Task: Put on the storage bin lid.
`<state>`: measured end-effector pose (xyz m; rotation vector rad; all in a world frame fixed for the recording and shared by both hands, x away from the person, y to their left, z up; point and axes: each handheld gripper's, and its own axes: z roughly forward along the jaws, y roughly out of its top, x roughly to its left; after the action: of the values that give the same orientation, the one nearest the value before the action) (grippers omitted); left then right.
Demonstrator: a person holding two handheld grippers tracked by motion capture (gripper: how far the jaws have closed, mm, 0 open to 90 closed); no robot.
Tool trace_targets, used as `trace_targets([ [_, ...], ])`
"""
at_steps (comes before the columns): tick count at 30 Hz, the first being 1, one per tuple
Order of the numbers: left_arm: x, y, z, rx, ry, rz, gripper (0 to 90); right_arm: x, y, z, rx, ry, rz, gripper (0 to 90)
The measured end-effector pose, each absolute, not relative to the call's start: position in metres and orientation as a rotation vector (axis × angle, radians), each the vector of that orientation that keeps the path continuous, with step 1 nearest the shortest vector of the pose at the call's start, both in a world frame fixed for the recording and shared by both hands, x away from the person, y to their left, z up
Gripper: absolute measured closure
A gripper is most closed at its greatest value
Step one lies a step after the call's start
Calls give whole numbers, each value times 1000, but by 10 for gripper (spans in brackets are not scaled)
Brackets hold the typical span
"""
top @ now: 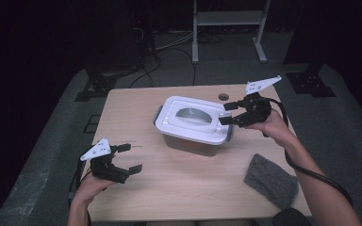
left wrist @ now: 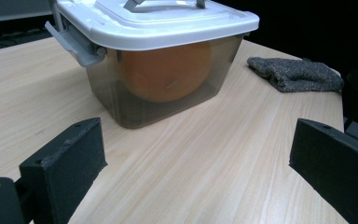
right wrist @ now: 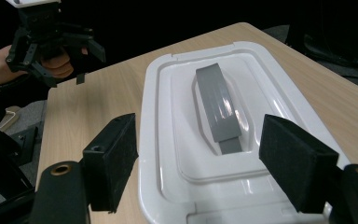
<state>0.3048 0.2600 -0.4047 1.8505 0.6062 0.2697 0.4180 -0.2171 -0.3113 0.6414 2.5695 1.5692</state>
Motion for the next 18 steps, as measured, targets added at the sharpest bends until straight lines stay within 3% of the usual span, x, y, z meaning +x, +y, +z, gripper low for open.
trace_targets([
  [18,302,262,-407,1859,626,271,27,395,-259,-320,710,2559,1521,254],
])
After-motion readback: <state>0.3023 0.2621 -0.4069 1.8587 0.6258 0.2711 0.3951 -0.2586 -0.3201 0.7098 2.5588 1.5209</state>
